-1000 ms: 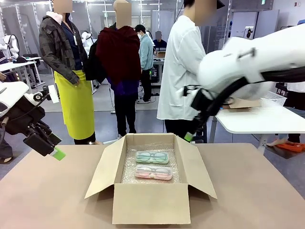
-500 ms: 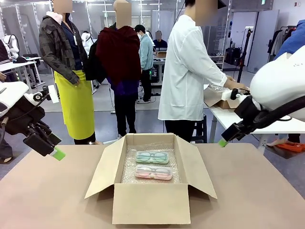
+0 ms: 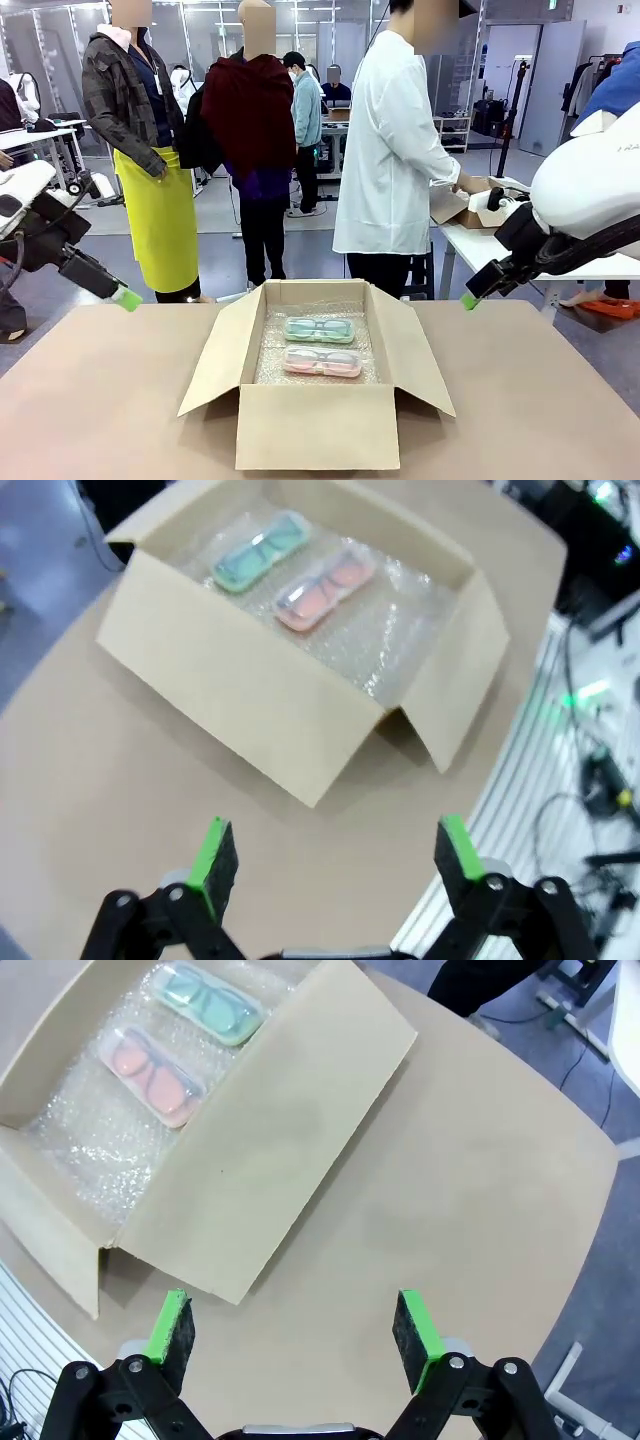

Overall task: Pack the glasses set securely to prepare it for shipping.
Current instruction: Position the Package Box on the left side of the table.

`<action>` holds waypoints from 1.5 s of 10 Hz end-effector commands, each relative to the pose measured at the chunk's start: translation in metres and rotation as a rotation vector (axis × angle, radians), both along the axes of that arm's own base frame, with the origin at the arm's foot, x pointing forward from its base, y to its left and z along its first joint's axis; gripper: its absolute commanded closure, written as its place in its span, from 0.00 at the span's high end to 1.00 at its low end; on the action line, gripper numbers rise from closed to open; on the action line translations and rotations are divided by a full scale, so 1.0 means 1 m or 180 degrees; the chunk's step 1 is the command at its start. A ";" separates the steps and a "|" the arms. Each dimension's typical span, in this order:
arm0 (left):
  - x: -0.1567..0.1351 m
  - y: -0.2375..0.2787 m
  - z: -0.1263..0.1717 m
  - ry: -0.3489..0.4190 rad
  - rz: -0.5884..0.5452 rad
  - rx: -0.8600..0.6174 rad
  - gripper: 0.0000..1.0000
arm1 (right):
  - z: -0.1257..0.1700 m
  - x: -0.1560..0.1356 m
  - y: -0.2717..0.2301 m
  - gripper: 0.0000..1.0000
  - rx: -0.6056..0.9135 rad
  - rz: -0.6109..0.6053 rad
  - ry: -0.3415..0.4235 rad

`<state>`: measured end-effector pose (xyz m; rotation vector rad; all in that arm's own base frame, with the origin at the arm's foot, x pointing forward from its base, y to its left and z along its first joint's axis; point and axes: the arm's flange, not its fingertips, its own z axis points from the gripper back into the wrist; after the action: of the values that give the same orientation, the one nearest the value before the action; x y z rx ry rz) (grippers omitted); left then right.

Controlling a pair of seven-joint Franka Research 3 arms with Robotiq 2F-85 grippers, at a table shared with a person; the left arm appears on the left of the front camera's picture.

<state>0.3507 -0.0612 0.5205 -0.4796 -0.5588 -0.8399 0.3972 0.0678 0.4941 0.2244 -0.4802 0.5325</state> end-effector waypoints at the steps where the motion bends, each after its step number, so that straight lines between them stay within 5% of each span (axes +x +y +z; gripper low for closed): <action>1: 0.056 0.020 -0.022 0.0192 0.0374 -0.0510 1.00 | 0.002 0.002 0.000 1.00 -0.0002 0.0022 0.0015; 2: 0.073 0.030 -0.037 0.0224 0.0480 -0.0618 1.00 | 0.002 0.002 0.000 1.00 -0.0002 0.0022 0.0015; 6: 0.134 0.056 -0.126 0.1196 0.0871 -0.1547 1.00 | 0.002 0.002 0.000 1.00 -0.0002 0.0022 0.0015; 10: 0.159 0.055 -0.187 0.2041 0.0977 -0.2152 1.00 | 0.002 0.002 0.000 1.00 -0.0002 0.0022 0.0015; 15: 0.169 0.029 -0.254 0.2527 0.1271 -0.2321 1.00 | 0.002 0.002 0.000 1.00 -0.0002 0.0022 0.0015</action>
<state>0.5118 -0.0311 0.2700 -1.2328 -0.1828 -0.0360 0.3976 0.0670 0.4940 0.2259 -0.4794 0.5413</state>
